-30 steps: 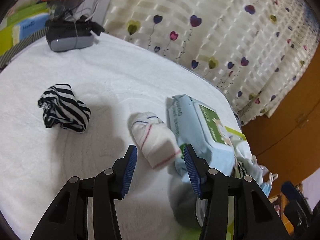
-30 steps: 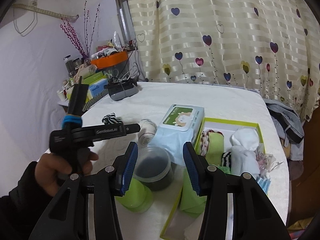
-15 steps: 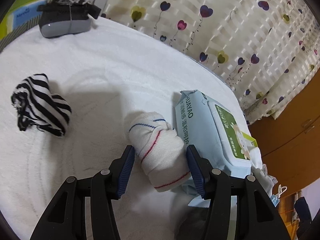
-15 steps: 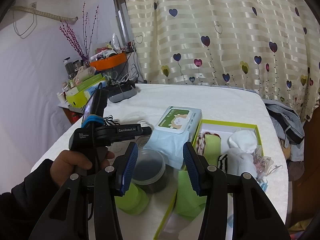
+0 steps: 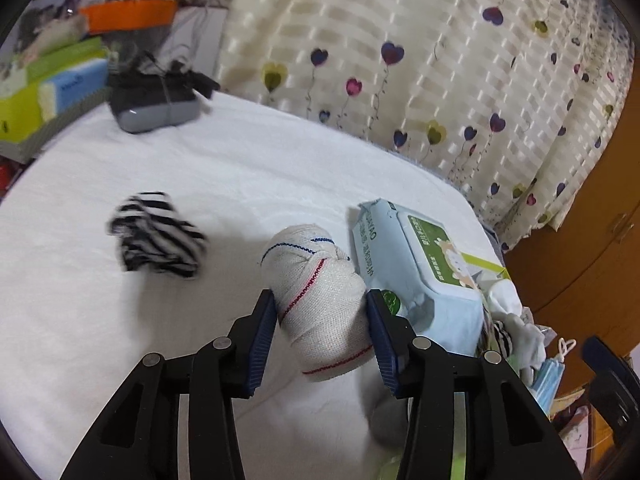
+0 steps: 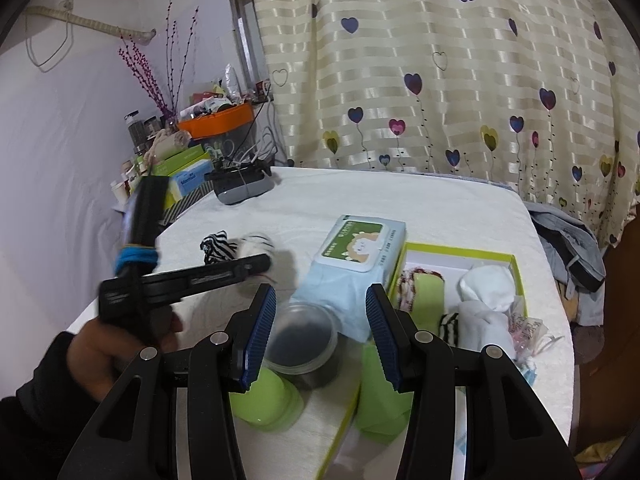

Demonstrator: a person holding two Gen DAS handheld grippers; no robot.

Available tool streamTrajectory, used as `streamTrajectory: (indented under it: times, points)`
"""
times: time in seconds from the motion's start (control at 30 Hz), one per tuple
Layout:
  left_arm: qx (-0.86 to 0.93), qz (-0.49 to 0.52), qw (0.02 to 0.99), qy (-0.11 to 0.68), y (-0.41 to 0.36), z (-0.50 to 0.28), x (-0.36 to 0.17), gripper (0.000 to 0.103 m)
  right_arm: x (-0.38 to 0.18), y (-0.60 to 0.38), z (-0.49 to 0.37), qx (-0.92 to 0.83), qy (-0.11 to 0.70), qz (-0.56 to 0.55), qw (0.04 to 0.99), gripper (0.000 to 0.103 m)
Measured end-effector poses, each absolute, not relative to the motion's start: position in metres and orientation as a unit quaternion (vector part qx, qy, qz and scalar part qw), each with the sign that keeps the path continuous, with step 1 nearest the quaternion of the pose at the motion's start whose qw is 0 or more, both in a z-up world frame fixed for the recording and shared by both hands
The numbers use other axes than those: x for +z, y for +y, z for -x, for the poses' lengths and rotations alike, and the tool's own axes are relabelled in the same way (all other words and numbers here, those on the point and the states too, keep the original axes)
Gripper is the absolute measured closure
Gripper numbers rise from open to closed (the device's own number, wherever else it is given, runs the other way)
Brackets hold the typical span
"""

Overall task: Organize soft objects
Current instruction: 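Grasp the white-and-red rolled sock with the left tool while the right tool grasps the striped sock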

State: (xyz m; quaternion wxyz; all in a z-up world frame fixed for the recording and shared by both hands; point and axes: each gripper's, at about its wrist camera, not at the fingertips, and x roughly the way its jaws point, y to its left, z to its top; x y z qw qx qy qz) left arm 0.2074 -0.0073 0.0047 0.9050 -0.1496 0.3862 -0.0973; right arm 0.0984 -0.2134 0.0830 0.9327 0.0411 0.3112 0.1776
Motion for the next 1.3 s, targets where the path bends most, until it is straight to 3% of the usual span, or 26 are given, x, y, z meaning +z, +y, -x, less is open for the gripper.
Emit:
streamTrajectory:
  times: [0.73,1.07,1.3]
  points:
    - [-0.03,0.193,0.918,0.345,0.111,-0.127,0.008,0.059,0.075,-0.082,-0.162,0.262,0.372,0.037,0.89,0.055]
    - [-0.019,0.217,0.916,0.338,0.149,-0.116,0.001,0.058,0.049,0.0,-0.215,0.293,0.415,0.163,0.846,0.055]
    - [-0.018,0.227,0.913,0.338,0.158,-0.118,-0.005,0.058,0.019,0.025,-0.263,0.28,0.466,0.141,0.827,0.055]
